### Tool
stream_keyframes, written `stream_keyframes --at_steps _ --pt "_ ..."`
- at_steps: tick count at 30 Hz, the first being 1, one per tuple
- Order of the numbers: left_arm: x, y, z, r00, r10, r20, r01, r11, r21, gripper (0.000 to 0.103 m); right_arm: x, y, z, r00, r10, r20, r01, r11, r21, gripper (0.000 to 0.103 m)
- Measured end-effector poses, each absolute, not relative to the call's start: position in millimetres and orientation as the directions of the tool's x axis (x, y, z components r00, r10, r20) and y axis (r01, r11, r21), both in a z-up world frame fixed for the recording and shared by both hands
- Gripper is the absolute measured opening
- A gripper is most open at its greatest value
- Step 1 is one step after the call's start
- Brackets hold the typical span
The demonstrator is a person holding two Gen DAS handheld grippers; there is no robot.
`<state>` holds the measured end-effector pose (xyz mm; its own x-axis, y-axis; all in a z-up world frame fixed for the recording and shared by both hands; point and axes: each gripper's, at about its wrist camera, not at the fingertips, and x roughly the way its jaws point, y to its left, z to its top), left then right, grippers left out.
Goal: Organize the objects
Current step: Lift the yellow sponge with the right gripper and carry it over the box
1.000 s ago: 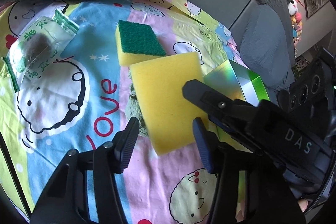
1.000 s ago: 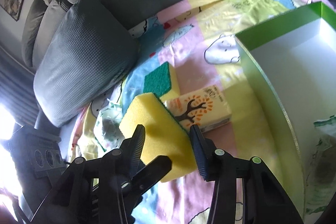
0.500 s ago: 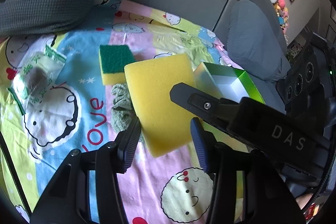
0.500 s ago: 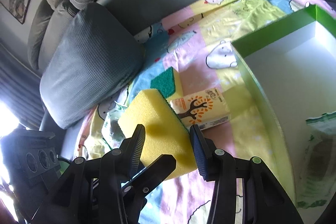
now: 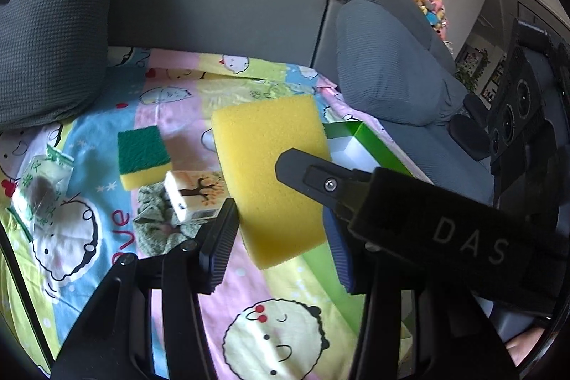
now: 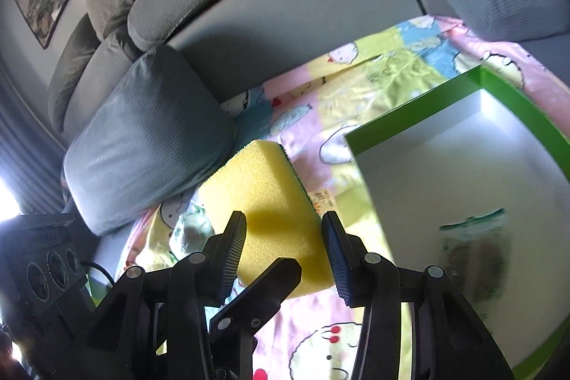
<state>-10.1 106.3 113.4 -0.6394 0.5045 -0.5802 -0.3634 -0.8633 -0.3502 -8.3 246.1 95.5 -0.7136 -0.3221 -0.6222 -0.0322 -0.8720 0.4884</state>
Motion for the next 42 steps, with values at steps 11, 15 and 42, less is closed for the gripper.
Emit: stream_keyframes --at_steps 11,15,42 --pt "-7.9 140.7 118.3 -0.611 0.570 -0.548 -0.443 -0.821 -0.360 0.046 6.2 280.5 102.6 -0.741 -0.250 -0.623 -0.126 -0.859 0.495 0.048" --pt "-8.3 150.2 117.6 -0.588 0.602 -0.540 -0.462 -0.798 -0.387 0.046 10.1 290.7 104.2 -0.750 -0.213 -0.626 -0.165 -0.856 0.489 0.048" --pt "-10.9 212.0 96.1 -0.431 0.712 -0.555 -0.514 -0.699 -0.498 0.046 25.4 350.2 86.3 -0.694 -0.051 -0.718 -0.421 -0.780 0.463 0.048"
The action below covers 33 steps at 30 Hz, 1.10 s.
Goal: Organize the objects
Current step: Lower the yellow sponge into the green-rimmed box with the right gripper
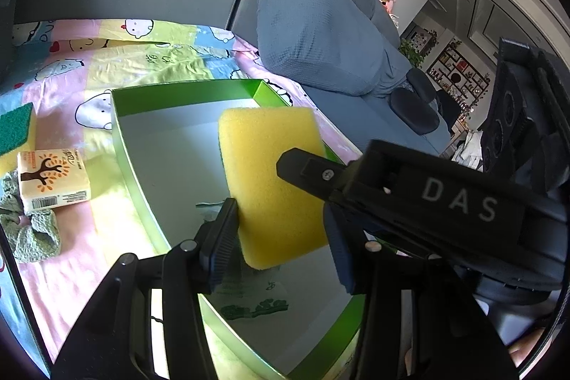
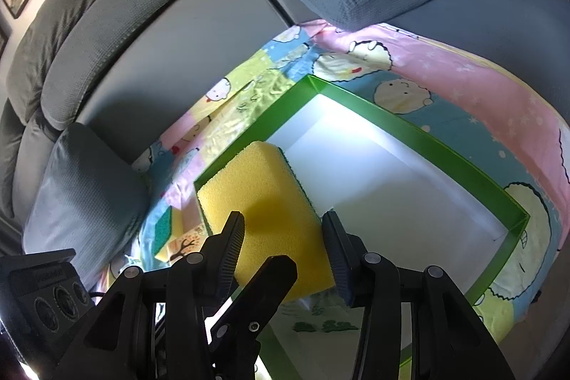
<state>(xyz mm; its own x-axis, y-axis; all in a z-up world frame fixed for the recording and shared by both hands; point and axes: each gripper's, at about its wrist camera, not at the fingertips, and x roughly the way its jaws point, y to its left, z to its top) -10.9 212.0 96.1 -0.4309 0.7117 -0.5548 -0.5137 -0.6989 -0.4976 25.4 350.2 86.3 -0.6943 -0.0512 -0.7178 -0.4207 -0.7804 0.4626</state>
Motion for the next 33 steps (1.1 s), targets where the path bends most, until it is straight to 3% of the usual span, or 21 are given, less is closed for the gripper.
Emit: stream_keyframes --at_steps 33 --pt "-9.7 227.1 80.0 -0.410 0.685 -0.603 -0.480 -0.724 -0.495 0.046 23.2 367.9 67.9 -0.628 -0.008 -0.778 -0.532 -0.726 0.437 0.048"
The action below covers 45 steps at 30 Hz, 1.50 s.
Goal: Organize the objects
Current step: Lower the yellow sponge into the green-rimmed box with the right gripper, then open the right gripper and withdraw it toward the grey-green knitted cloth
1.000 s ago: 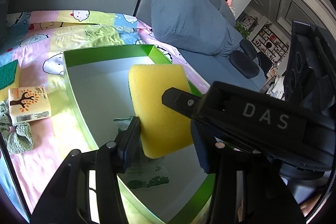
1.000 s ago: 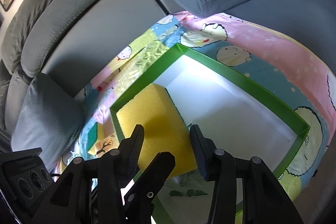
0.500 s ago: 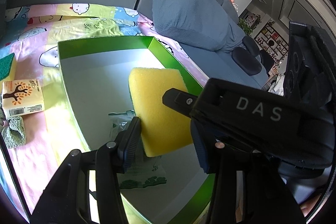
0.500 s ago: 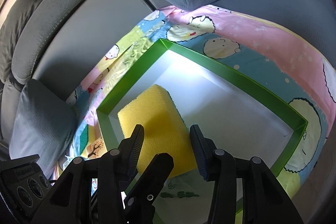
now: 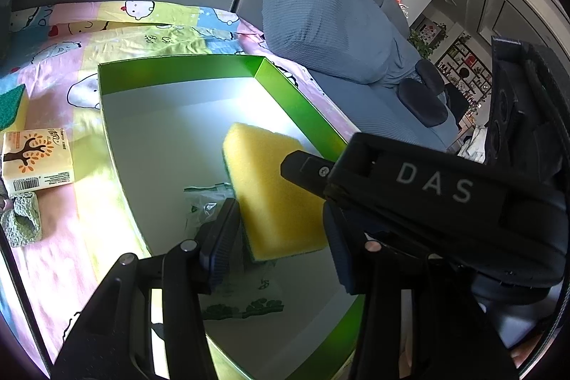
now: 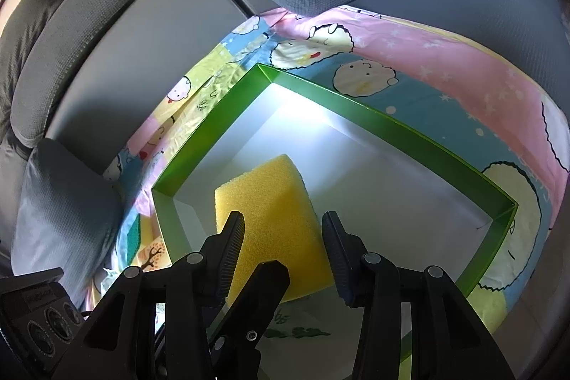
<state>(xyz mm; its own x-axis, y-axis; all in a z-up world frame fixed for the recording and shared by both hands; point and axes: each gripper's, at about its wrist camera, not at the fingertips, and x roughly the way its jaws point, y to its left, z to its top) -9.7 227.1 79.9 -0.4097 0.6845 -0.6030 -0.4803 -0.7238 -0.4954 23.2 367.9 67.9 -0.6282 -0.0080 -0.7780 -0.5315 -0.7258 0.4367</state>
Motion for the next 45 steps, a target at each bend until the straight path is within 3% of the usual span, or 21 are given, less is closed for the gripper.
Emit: stream_keyframes --at_steps 17,28,29,31,37,45 --pt "-9.7 214.8 88.8 -0.436 0.677 -0.593 -0.472 -0.733 -0.490 0.054 24.6 365.7 73.2 -0.634 0.012 -0.773 -0.535 -0.728 0.428 0.048" --pt "-4.7 175.7 106.1 -0.549 0.593 -0.589 -0.427 -0.805 -0.412 0.068 27.0 360.1 87.0 -0.692 0.023 -0.721 -0.494 -0.743 0.451 0.048" --pt "-5.5 172.0 106.9 -0.560 0.577 -0.595 -0.416 -0.817 -0.400 0.069 26.6 357.6 88.8 -0.700 0.019 -0.714 -0.483 -0.749 0.454 0.049" --pt "-7.1 164.1 108.1 -0.584 0.531 -0.613 -0.394 -0.847 -0.358 0.071 26.9 353.5 90.9 -0.707 0.021 -0.707 -0.476 -0.754 0.453 0.061" --pt "-10.9 132.7 111.2 -0.623 0.489 -0.610 -0.338 -0.872 -0.354 0.077 25.2 339.4 97.0 -0.731 0.006 -0.683 -0.438 -0.771 0.462 0.074" --pt "-11.6 104.2 117.4 -0.649 0.465 -0.602 -0.276 -0.881 -0.384 0.081 19.1 315.5 102.7 -0.742 -0.027 -0.670 -0.385 -0.801 0.458 0.077"
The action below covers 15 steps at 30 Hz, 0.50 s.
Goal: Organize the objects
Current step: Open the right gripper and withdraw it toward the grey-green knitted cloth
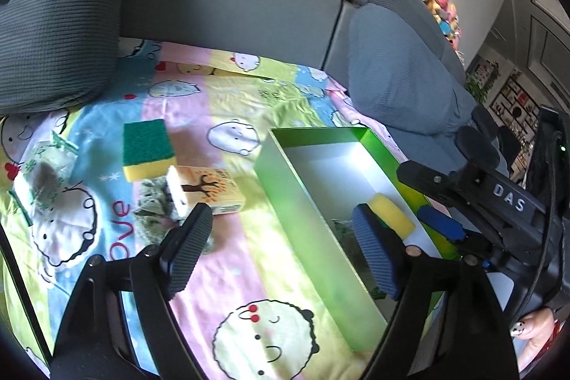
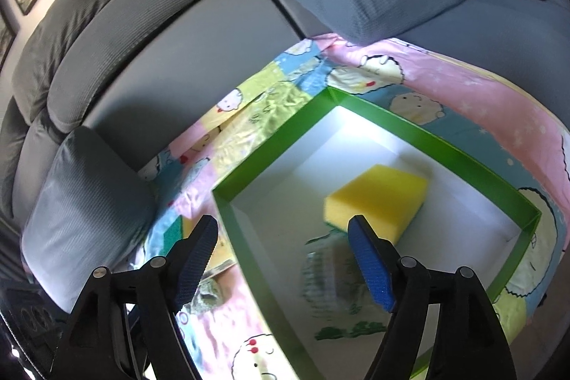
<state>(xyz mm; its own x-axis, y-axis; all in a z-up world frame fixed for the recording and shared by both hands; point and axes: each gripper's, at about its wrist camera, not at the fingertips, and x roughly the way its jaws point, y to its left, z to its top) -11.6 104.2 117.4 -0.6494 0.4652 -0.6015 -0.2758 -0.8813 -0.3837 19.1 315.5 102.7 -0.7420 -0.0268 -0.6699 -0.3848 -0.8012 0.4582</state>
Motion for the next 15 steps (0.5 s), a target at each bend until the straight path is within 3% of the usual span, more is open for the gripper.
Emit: stream_keyframes --at_steps 3,10,13,15 --pt "-11.6 93.3 118.8 -0.663 0.451 -0.597 -0.251 -0.886 -0.389 0.084 17.9 305.4 106.4 -0.754 -0.040 -0.655 -0.354 -0.816 0.458 0.082" --pt "-14.1 67.8 116.8 -0.687 0.403 -0.605 -0.177 -0.900 -0.398 0.088 12.3 279.1 112.6 -0.771 -0.104 -0.628 -0.264 -0.845 0.464 0.083" --pt "-18.2 55.3 111.3 -0.685 0.378 -0.623 -0.124 -0.903 -0.412 0.088 9.0 268.3 113.0 -0.779 -0.171 -0.603 -0.186 -0.856 0.482 0.084" --pt "-20.2 48.7 108.5 -0.684 0.357 -0.636 -0.087 -0.906 -0.414 0.088 5.6 262.0 111.8 -0.780 -0.239 -0.578 -0.118 -0.851 0.512 0.090"
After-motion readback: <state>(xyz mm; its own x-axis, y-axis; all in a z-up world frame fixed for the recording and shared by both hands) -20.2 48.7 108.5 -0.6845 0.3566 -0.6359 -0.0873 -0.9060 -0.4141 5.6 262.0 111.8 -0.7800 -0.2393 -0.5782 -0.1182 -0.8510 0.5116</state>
